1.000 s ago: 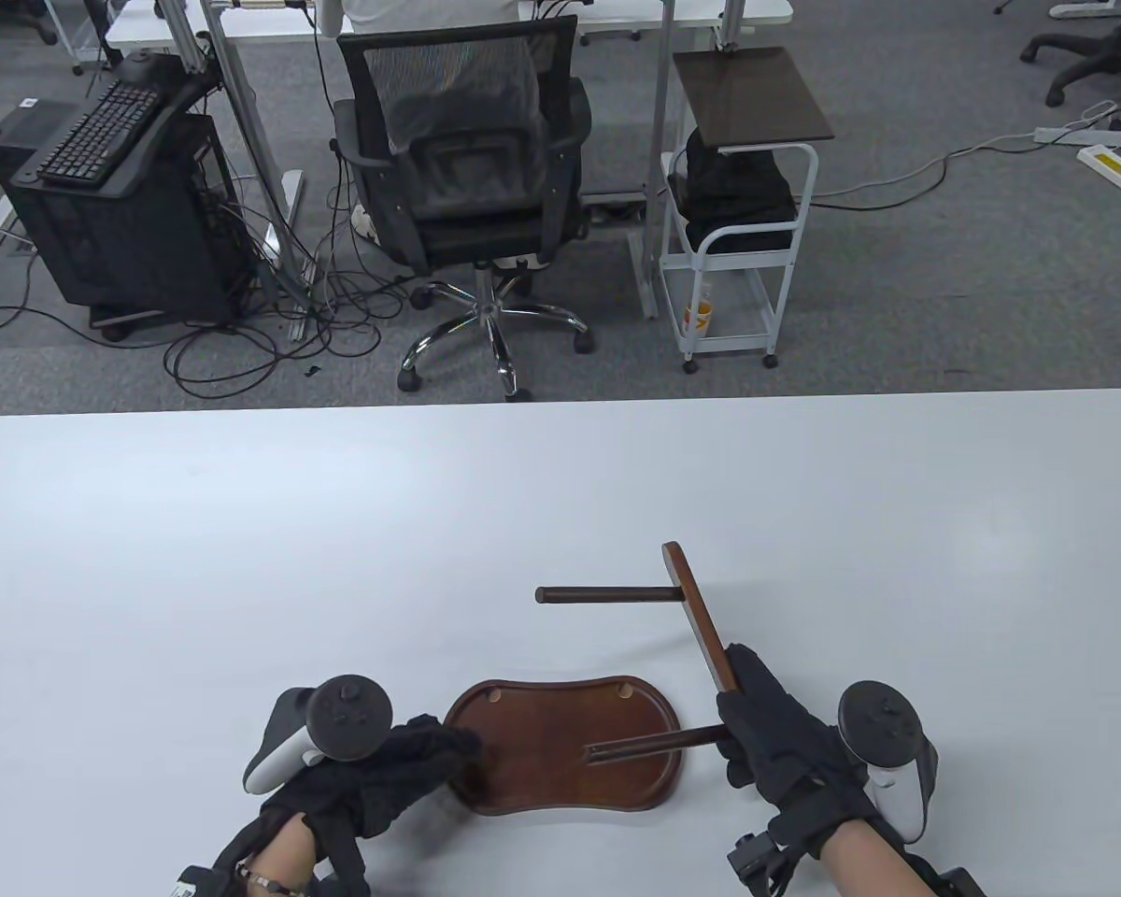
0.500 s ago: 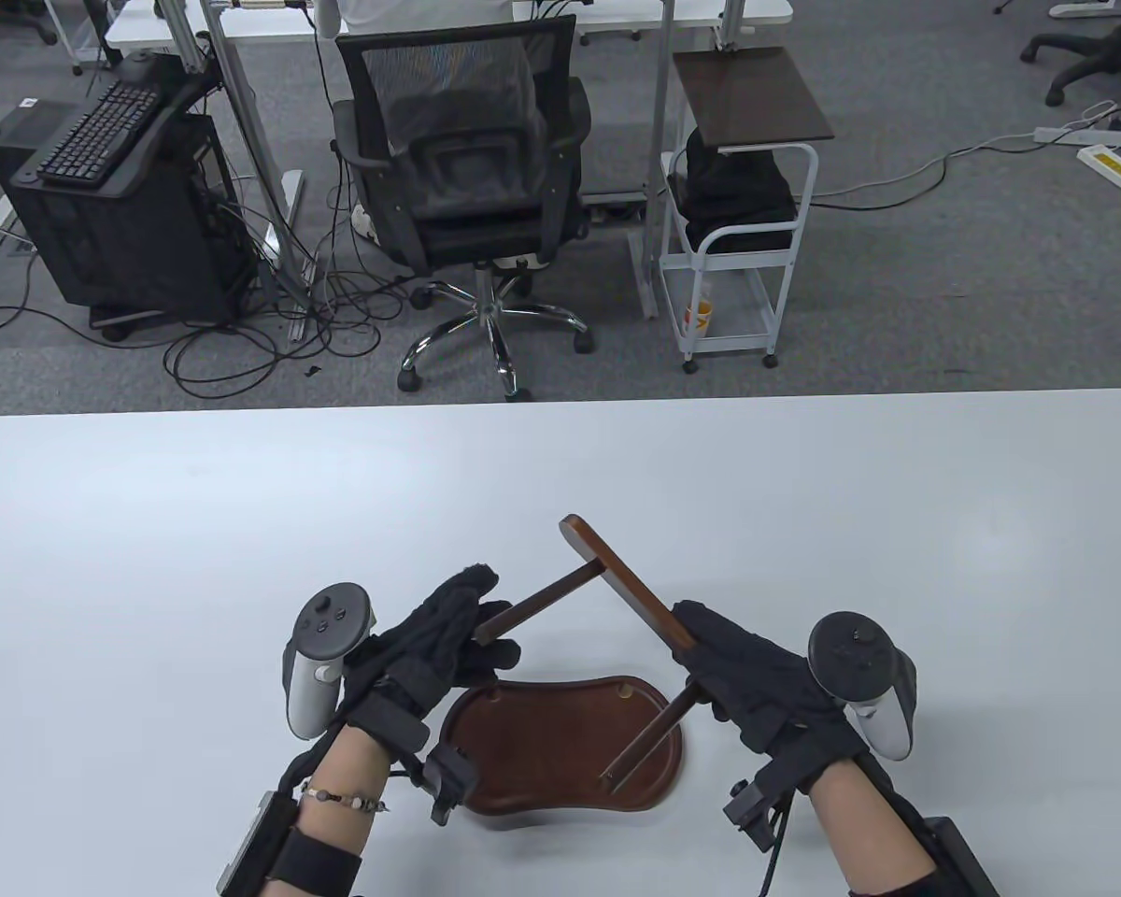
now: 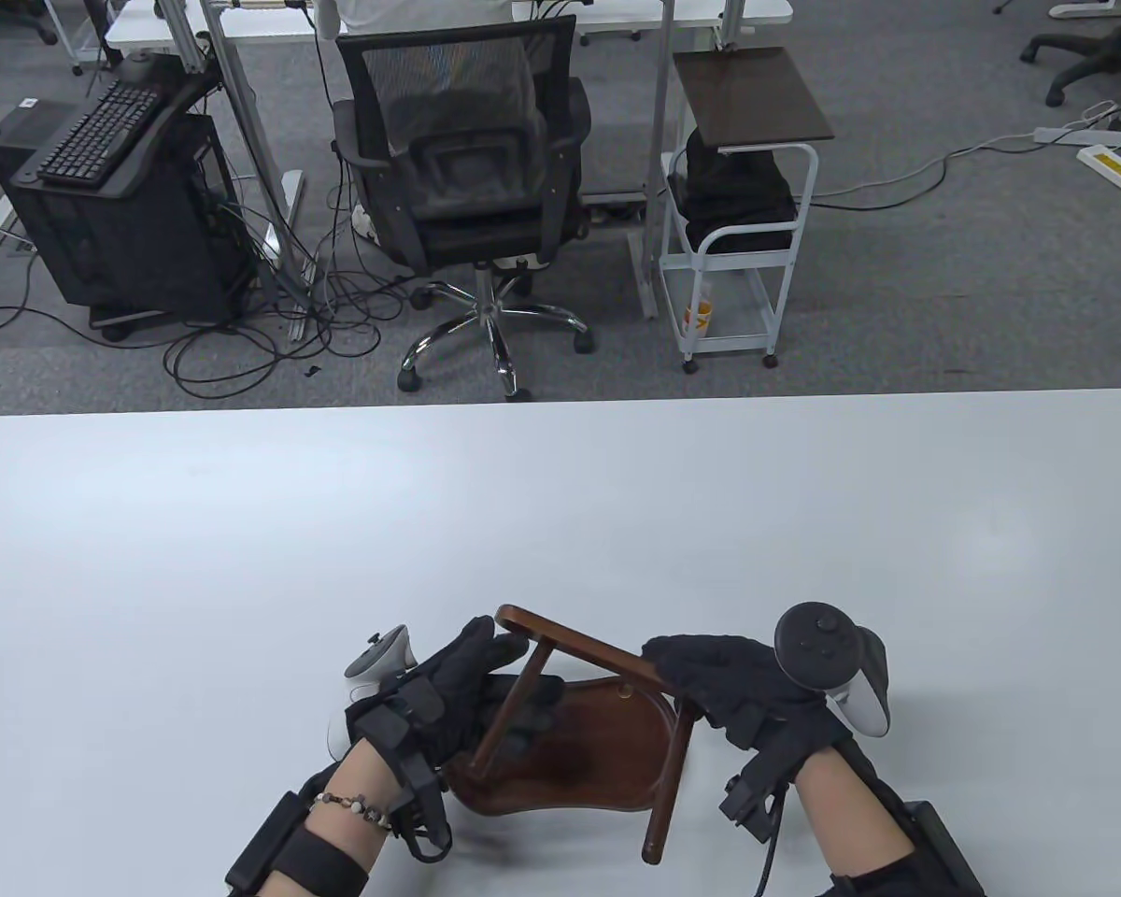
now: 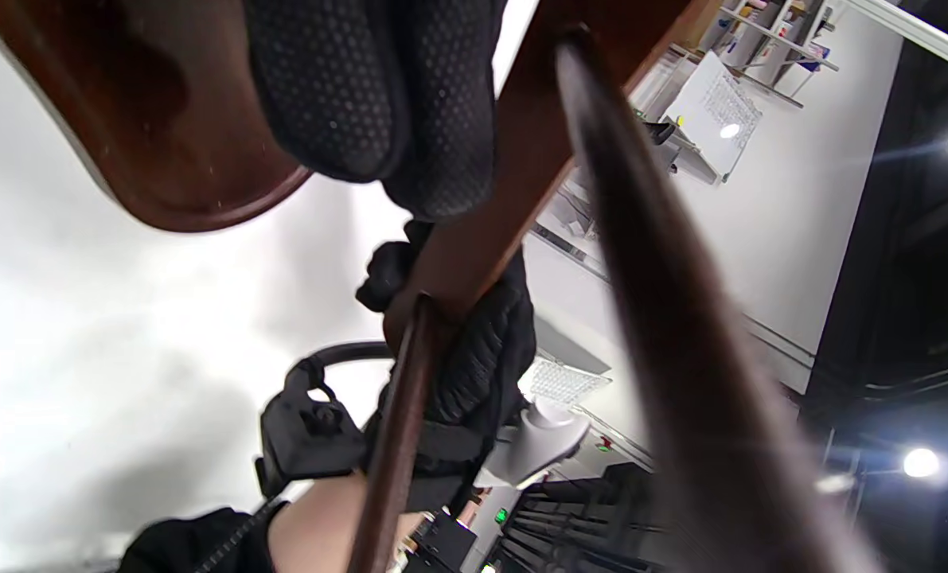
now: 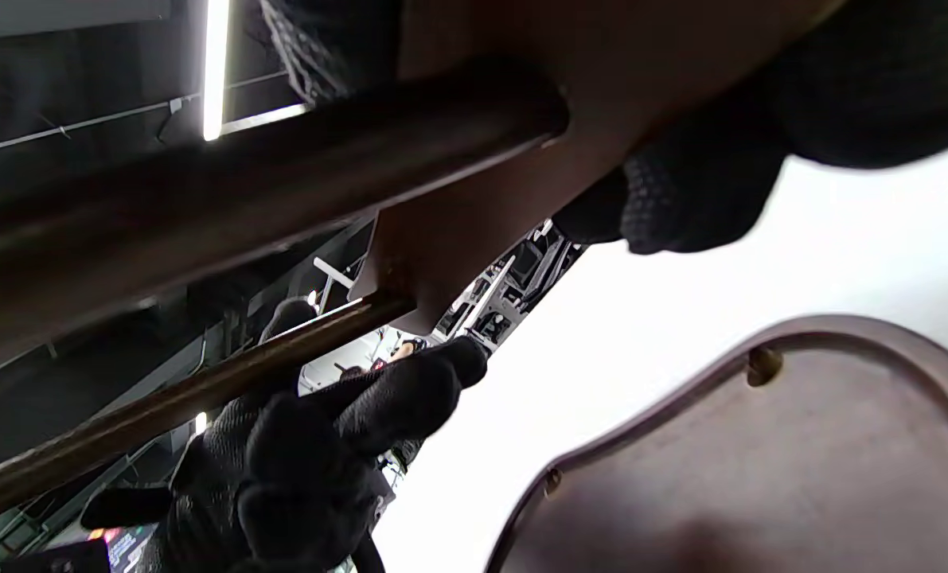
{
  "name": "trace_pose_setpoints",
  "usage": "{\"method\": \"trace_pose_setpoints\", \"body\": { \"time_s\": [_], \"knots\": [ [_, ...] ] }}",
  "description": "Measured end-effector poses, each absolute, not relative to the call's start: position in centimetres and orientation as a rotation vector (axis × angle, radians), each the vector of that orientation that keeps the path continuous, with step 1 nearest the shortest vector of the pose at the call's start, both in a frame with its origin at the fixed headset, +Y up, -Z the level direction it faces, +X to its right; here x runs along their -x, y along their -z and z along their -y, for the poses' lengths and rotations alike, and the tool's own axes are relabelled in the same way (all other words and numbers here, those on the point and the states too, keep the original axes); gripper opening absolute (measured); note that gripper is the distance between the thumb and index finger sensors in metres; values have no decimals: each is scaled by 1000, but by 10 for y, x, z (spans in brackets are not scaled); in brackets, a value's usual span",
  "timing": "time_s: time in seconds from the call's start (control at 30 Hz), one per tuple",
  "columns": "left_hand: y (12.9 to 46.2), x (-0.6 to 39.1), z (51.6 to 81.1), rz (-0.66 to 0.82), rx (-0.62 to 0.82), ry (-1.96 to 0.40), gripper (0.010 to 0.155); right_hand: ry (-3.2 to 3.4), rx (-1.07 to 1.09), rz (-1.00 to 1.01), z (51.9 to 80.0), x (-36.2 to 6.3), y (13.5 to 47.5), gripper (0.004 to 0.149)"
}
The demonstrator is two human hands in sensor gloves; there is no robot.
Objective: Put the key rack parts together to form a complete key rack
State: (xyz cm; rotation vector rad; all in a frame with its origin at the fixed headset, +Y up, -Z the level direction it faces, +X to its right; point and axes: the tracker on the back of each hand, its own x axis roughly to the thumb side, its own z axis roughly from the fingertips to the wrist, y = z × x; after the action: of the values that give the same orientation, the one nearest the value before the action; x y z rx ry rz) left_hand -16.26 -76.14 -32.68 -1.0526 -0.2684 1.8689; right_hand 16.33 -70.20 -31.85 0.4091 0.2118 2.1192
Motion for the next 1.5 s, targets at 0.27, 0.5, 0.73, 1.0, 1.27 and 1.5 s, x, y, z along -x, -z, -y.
{"method": "trace_pose_setpoints", "body": {
  "time_s": [0.27, 0.5, 0.73, 1.0, 1.27, 1.5],
  "knots": [
    [321, 159, 769, 165, 1106, -1944, 97, -2184, -483, -226, 705, -154, 319, 48],
    [321, 163, 768, 109, 1079, -1840, 83, -2233, -556, -212, 703, -149, 316, 48],
    [324, 174, 757, 113, 936, -1802, 80, -2144, -304, -15, 701, -167, 312, 67],
    [327, 182, 745, 197, 765, -1844, 77, -1582, 6, -366, 740, -177, 306, 92],
    [325, 176, 740, 251, 706, -1728, 74, -1236, 31, -541, 752, -158, 302, 85],
    [326, 178, 731, 300, 650, -1666, 72, -1216, 46, -475, 749, -156, 301, 78]
  ]
}}
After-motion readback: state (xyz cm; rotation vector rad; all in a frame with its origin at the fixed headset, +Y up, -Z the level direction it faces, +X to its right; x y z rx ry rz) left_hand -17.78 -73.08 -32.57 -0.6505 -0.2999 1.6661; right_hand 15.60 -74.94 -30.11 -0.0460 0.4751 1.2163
